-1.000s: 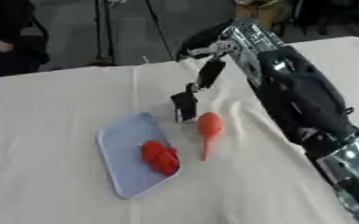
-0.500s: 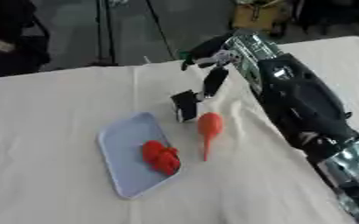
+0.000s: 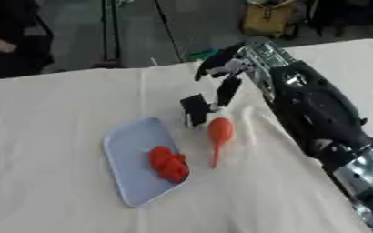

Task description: Pick up objects on the table and place them in the box.

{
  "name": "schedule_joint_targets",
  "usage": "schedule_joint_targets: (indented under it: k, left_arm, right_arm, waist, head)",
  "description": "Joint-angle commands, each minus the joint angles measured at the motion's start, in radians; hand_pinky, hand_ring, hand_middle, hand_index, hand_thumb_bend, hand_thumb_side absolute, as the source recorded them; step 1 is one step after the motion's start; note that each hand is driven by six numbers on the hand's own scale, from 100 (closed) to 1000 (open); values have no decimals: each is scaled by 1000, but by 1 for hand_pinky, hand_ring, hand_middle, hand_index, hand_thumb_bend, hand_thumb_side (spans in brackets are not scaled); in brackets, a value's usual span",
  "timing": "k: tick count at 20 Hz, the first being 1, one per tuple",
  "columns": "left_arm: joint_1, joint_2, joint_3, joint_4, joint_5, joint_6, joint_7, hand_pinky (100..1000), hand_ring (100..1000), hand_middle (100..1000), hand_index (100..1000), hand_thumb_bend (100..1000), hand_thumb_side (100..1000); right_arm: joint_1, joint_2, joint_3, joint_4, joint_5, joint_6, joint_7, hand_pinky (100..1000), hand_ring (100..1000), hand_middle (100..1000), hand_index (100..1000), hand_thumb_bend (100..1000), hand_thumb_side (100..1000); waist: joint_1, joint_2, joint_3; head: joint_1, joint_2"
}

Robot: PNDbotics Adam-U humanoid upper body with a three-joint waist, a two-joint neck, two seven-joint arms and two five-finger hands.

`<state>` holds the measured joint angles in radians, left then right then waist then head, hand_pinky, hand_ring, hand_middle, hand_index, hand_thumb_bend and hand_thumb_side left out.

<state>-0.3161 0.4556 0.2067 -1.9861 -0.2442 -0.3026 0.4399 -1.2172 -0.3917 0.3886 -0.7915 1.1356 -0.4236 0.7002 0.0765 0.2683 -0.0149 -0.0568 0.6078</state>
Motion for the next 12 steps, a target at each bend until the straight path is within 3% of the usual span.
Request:
schedule_joint_targets:
  k: [1, 12]
  left_arm:
    - [-12, 24, 10, -14, 6, 1, -8, 793, 928, 897, 820, 100, 940]
    - [-17, 24, 10, -14, 10, 4, -16, 793, 927, 893, 813, 100, 940]
  right_arm:
    - [-34, -10, -5, 16, 29, -225, 207, 1000, 1000, 996, 1000, 442, 576]
    - [-59, 0, 31, 6, 91, -301, 207, 1000, 1000, 1000, 1000, 428, 556]
  waist:
    - [-3, -14, 3]
    - [-12, -9, 7]
  head:
    - [0, -10]
    - [-5, -17]
